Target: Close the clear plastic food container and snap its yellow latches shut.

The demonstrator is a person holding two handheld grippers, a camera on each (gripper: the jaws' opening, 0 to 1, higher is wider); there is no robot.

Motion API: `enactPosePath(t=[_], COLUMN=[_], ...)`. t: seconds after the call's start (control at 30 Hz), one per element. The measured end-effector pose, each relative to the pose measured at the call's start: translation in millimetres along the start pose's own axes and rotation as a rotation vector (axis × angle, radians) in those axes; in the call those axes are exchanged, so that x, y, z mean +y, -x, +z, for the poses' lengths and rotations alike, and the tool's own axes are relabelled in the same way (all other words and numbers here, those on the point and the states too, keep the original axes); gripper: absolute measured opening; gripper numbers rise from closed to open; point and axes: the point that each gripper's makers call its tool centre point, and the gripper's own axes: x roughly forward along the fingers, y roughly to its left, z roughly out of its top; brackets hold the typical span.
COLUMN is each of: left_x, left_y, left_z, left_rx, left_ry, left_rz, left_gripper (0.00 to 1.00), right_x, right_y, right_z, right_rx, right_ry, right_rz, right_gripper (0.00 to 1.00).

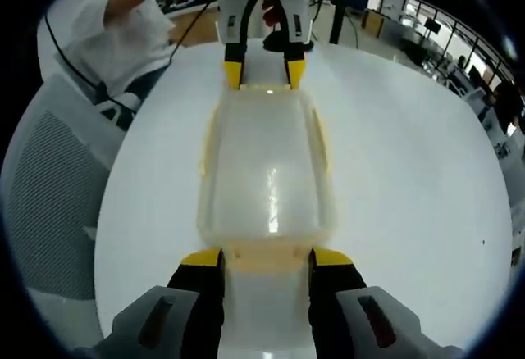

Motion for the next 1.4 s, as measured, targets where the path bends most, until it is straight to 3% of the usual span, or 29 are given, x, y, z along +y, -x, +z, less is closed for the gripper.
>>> enactPosePath(t=[0.43, 0.7, 0.87, 1.4], left_x=[-0.2, -1.5, -2.2, -5.3], left_y=[1, 1, 5, 19], left_z=[-1.7, -2.6, -5.5, 4.2], left_rx=[-0.028, -0.018, -0.018, -0.044], left_ry=[-0.005, -0.012, -0.029, -0.013], left_rz=[-0.005, -0.011, -0.008, -0.004], left_gripper=[0.37, 0.37, 0.37, 0.37], right_x=[0, 1, 3, 4], right_y=[-1, -1, 2, 16], right_z=[0.6, 2.8, 8.3, 11.0], right_rx=[0.003, 0.004, -0.013, -0.007], right_ry=[-0.008, 0.011, -0.020, 0.011], right_rz=[-0.003, -0.007, 0.011, 0.006], right_gripper=[0.38, 0.38, 0.38, 0.38])
